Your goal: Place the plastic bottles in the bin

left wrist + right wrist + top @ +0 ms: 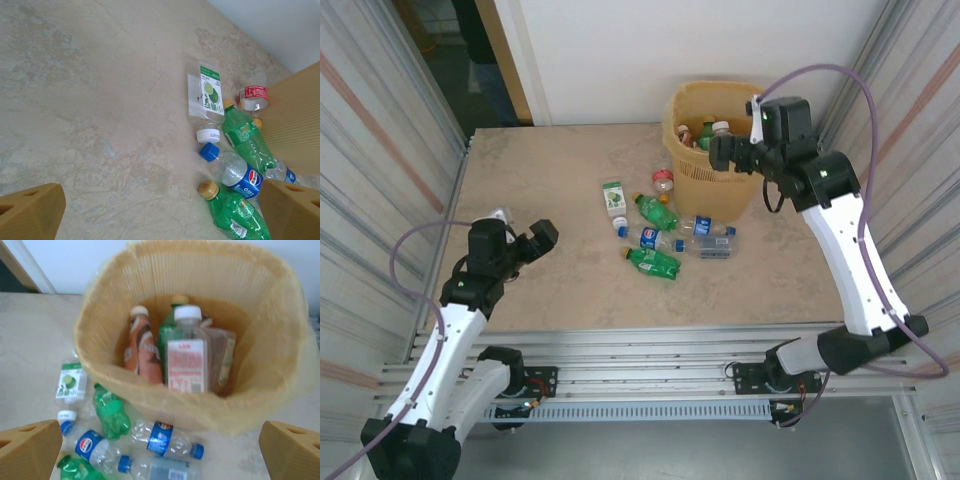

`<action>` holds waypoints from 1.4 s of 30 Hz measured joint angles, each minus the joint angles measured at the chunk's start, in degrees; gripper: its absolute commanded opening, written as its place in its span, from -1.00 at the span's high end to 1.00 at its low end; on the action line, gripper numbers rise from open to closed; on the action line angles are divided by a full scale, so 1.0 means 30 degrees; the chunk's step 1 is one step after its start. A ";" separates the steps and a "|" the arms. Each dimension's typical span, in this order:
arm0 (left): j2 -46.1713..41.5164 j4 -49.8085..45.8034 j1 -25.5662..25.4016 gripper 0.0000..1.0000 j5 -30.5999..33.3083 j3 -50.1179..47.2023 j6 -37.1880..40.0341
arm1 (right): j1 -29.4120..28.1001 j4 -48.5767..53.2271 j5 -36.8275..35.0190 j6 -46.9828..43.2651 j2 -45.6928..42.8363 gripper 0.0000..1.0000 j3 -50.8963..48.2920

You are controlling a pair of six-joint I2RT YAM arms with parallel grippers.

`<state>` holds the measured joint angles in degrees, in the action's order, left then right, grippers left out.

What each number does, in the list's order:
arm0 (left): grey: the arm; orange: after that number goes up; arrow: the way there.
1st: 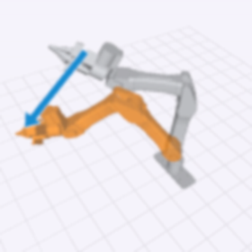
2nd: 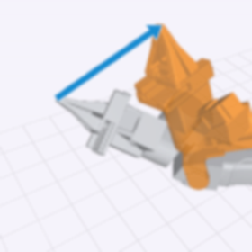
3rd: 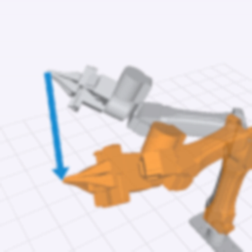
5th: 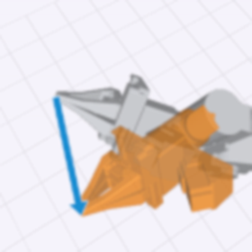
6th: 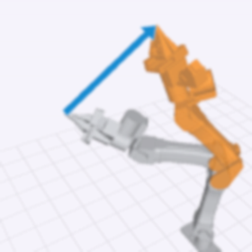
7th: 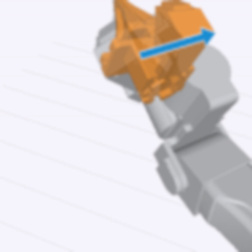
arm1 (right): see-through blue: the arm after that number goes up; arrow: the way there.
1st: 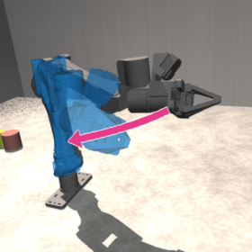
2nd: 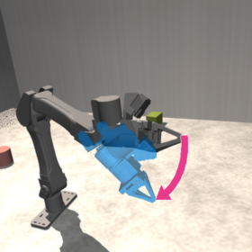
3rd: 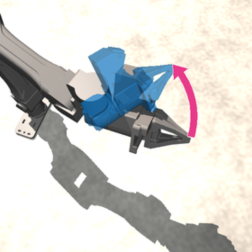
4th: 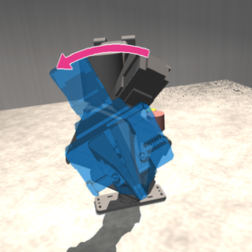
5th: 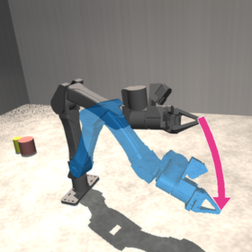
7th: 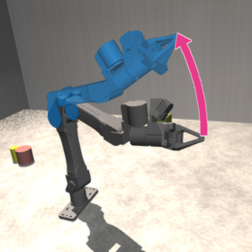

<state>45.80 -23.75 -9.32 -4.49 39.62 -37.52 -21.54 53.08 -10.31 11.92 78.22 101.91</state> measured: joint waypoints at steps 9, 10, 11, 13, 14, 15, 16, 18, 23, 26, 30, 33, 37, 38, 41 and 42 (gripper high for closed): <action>0.3526 0.0153 0.0000 -0.97 -0.0816 0.1217 0.0226 | 0.0007 -0.0517 -0.1231 0.2295 -0.4743 -0.95 -0.5989; 0.4044 0.0197 0.0000 -0.98 -0.0947 0.1515 0.0284 | 0.0036 -0.0525 -0.1355 0.2477 -0.5034 -0.95 -0.6426; 0.4656 0.0240 0.0000 -0.97 -0.1093 0.1923 0.0379 | 0.0087 -0.0532 -0.1515 0.2761 -0.5355 -0.95 -0.6980; 0.6033 0.0342 -0.0080 -0.98 -0.1224 0.2929 0.0576 | 0.0299 -0.0503 -0.1698 0.3220 -0.5843 -0.95 -0.7963; 0.6819 0.0335 -0.0211 -0.98 -0.1195 0.3548 0.0678 | 0.0481 -0.0525 -0.1727 0.3483 -0.6076 -0.95 -0.8502; 0.7643 0.0342 -0.0430 -0.98 -0.1144 0.4211 0.0823 | 0.0678 -0.0510 -0.1741 0.3745 -0.6288 -0.95 -0.9012; 0.8320 0.0357 -0.0648 -0.98 -0.1115 0.4750 0.0962 | 0.0845 -0.0488 -0.1749 0.3956 -0.6448 -0.95 -0.9442; 1.0178 0.0284 -0.1348 -0.97 -0.0925 0.6258 0.1239 | 0.1180 -0.0539 -0.1712 0.4408 -0.6841 -0.95 -1.0331; 1.4549 0.0131 -0.2572 -0.97 -0.0619 0.9624 0.1756 | 0.1588 -0.0539 -0.1647 0.5034 -0.7592 -0.95 -1.1438; 1.7121 -0.0364 -0.3104 -0.98 -0.0328 1.1825 0.2062 | 0.1603 -0.0546 -0.1588 0.5275 -0.7694 -0.95 -1.1497; 2.0079 -0.1224 -0.3847 -0.97 0.0168 1.4666 0.2484 | 0.1603 -0.0568 -0.1479 0.5391 -0.7715 -0.95 -1.1657; 2.1791 -0.1902 -0.4291 -0.98 0.0568 1.6444 0.2776 | 0.1603 -0.0656 -0.1384 0.5406 -0.7715 -0.95 -1.1825; 2.3686 -0.3024 -0.4597 -0.98 0.1020 1.8666 0.3206 | 0.1603 -0.0780 -0.1107 0.5515 -0.7715 -0.95 -1.1999; 2.4166 -0.3257 -0.4634 -0.97 0.1122 1.9256 0.3322 | 0.1603 -0.0852 -0.1049 0.5530 -0.7715 -0.95 -1.2050; 2.5441 -0.3934 -0.4692 -0.97 0.1523 2.0764 0.3621 | 0.1603 -0.0925 -0.0969 0.5544 -0.7701 -0.95 -1.2109; 2.5777 -0.4116 -0.4721 -0.98 0.1610 2.1121 0.3679 | 0.1603 -0.0976 -0.0954 0.5544 -0.7694 -0.95 -1.2116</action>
<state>123.13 -36.10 -23.49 0.34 102.98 -26.48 -16.73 50.15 -13.17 28.56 55.13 65.56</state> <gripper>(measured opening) 0.987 0.978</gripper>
